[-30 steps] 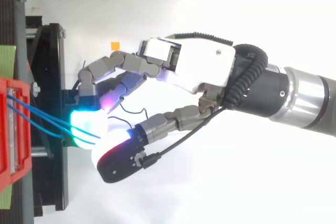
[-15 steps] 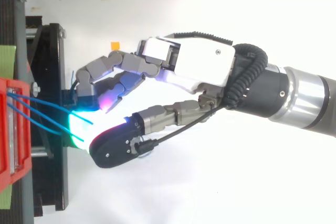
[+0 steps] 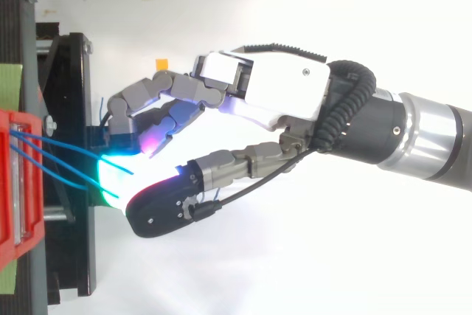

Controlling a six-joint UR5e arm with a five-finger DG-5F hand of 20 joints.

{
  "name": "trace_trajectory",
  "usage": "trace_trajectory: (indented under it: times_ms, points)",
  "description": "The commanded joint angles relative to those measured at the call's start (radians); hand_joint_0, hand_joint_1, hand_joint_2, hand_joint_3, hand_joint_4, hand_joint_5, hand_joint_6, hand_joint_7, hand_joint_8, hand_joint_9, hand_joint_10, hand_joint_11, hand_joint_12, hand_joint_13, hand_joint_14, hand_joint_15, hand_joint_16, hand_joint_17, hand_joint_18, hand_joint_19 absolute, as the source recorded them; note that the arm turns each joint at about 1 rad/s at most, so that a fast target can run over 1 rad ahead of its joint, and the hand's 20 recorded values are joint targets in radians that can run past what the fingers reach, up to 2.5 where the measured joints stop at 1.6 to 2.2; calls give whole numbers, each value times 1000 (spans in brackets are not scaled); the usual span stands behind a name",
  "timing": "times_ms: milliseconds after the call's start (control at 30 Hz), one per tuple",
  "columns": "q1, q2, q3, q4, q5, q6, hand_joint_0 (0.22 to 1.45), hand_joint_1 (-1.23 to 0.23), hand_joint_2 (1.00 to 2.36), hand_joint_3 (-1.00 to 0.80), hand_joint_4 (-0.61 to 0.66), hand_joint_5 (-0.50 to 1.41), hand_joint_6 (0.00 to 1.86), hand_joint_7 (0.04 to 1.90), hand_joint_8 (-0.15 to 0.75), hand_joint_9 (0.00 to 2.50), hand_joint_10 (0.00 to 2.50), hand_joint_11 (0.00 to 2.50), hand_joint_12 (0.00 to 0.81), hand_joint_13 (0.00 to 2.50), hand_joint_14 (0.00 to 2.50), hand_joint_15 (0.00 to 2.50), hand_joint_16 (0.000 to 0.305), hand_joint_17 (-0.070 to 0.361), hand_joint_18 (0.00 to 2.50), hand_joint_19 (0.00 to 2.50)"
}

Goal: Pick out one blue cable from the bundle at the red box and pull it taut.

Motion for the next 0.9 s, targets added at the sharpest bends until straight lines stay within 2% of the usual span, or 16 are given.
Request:
trace_trajectory:
  times_ms: [0, 400, 500, 733, 800, 867]
  points:
    - [0, 0, -1, -1, 0, 0, 594, -729, 1023, -208, 99, -188, 855, 1203, 295, 853, 19, 549, 335, 648, 9, 205, 49, 111, 645, 567]
    - [-2, 0, 0, -1, 0, 0, 632, -841, 1024, -218, 106, -208, 880, 1138, 288, 814, 21, 555, 327, 667, 8, 201, 50, 112, 687, 519]
    - [-2, 0, 0, -2, 0, 0, 656, -911, 1020, -279, 113, -209, 881, 1167, 288, 825, 21, 563, 326, 668, 8, 188, 50, 111, 713, 494]
    - [-3, 0, 0, -11, -2, 0, 683, -957, 1009, -423, 126, -203, 887, 1154, 282, 849, 20, 574, 318, 698, 8, 183, 48, 108, 745, 473]
    - [-3, 0, 0, -13, -2, 0, 674, -991, 1000, -498, 128, -203, 887, 1153, 284, 853, 22, 571, 320, 698, 8, 183, 48, 108, 751, 472]
    - [-3, 0, 0, -13, -2, 0, 654, -993, 1000, -500, 124, -203, 887, 1153, 282, 849, 20, 577, 318, 701, 8, 187, 48, 108, 752, 461]
